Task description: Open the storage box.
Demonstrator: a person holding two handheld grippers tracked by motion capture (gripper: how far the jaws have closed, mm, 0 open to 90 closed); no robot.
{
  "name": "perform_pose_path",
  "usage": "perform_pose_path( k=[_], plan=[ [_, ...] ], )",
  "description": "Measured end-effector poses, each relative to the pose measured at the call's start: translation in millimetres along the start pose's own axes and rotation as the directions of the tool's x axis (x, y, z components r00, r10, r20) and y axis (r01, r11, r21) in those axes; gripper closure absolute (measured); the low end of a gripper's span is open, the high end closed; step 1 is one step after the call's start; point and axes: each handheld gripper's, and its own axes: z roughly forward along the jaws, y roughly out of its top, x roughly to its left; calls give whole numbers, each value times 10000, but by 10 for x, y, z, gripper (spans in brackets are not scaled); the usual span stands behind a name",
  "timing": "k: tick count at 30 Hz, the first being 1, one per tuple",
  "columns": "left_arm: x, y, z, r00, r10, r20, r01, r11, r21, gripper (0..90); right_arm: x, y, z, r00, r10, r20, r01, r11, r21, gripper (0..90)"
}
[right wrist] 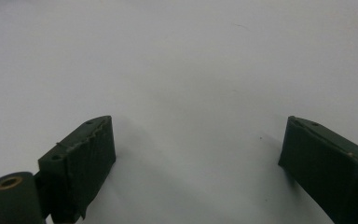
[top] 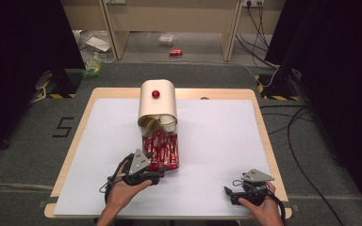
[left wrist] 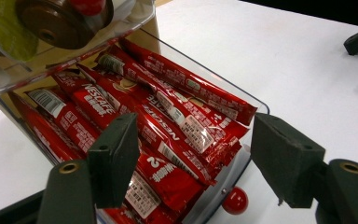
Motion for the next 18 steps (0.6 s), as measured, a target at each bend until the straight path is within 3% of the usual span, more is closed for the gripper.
perform_pose_path(
  k=[18],
  plan=[
    [31, 67, 116, 9999, -103, -54, 103, 9999, 57, 347, 0, -8, -4, 10000, 1, 7, -1, 10000, -23, 104]
  ],
)
